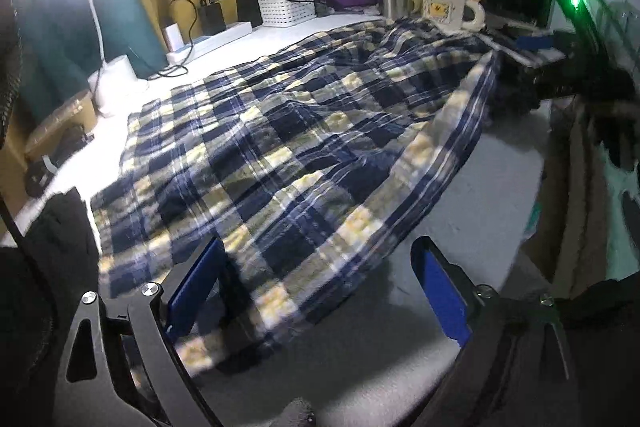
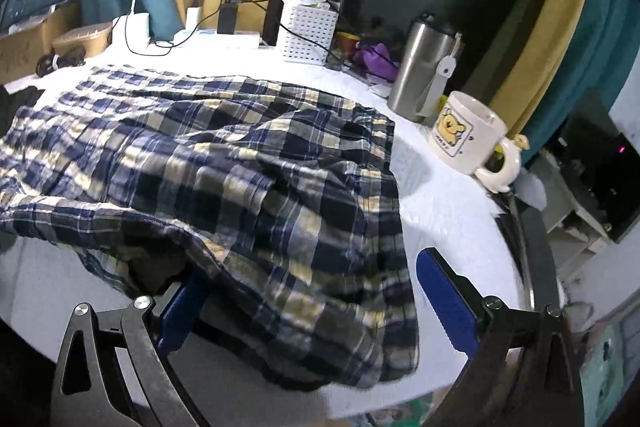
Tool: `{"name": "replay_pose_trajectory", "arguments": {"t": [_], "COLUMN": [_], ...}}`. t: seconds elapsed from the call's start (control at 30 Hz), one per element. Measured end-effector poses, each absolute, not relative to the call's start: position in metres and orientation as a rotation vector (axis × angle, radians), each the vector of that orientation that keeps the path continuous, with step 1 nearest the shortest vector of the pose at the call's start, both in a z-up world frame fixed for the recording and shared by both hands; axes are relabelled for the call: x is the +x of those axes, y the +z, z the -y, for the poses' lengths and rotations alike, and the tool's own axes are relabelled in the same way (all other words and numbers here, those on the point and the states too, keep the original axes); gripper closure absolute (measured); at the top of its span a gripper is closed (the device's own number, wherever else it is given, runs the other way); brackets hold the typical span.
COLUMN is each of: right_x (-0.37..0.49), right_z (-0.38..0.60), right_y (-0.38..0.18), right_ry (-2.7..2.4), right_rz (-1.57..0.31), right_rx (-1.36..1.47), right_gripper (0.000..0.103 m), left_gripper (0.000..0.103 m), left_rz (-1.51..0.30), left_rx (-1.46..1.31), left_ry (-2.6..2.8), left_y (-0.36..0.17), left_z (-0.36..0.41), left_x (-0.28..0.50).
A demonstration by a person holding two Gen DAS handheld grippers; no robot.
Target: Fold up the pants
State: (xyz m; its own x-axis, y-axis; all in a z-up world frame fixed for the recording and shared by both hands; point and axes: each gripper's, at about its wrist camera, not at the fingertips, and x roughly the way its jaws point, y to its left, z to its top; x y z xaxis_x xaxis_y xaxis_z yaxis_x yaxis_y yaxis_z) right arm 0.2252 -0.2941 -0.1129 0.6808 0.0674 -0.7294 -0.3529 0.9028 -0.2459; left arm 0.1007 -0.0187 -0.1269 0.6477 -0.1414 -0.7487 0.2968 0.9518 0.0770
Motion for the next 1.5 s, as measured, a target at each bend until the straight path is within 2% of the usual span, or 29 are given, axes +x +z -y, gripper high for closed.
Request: {"name": "replay_pose_trajectory", "arguments": {"t": [0.23,0.27,0.3,0.33,0.4,0.47,0.8,1.07,1.27,1.4,1.43,1.5], "right_x": [0.238,0.237,0.237,0.235,0.229,0.222,0.183,0.166,0.169,0.183,0.186,0.192], "right_z": [0.305,0.307,0.309,0.311,0.316,0.318,0.284,0.230,0.220,0.247,0.256,0.271], "right_y": [-0.117,-0.117,-0.117,-0.117,-0.117,-0.116,-0.115,-0.134,-0.148,-0.143,-0.140,-0.137], "right_ry": [0.294,0.301,0.305,0.308,0.312,0.314,0.432,0.491,0.468,0.424,0.414,0.416], "right_rz": [-0.830,-0.837,-0.840,-0.842,-0.845,-0.841,-0.819,-0.791,-0.780,-0.817,-0.819,-0.839], "right_rx": [-0.343,-0.334,-0.329,-0.323,-0.305,-0.301,-0.293,-0.431,-0.522,-0.430,-0.411,-0.373], "right_gripper": [0.003,0.003,0.003,0.003,0.003,0.001,0.000,0.000,0.000,0.001,0.001,0.013], "left_gripper": [0.010,0.019,0.034,0.041,0.064,0.072,0.072,0.072,0.071,0.071,0.071,0.069], "left_rz": [-0.884,-0.881,-0.876,-0.878,-0.877,-0.856,-0.822,-0.830,-0.843,-0.858,-0.864,-0.877], "left_rx": [0.263,0.248,0.243,0.242,0.221,0.188,0.053,0.016,-0.005,0.049,0.054,0.052], "left_ry": [-0.134,-0.142,-0.149,-0.160,-0.177,-0.189,-0.251,-0.252,-0.262,-0.247,-0.248,-0.248], "left_y": [-0.137,-0.136,-0.134,-0.133,-0.127,-0.117,-0.089,-0.085,-0.084,-0.089,-0.091,-0.095], "left_z": [0.005,0.000,-0.002,-0.004,-0.006,-0.007,-0.017,-0.020,-0.022,-0.020,-0.020,-0.022], "left_x": [0.121,0.122,0.123,0.124,0.127,0.128,0.139,0.143,0.145,0.145,0.144,0.143]}}
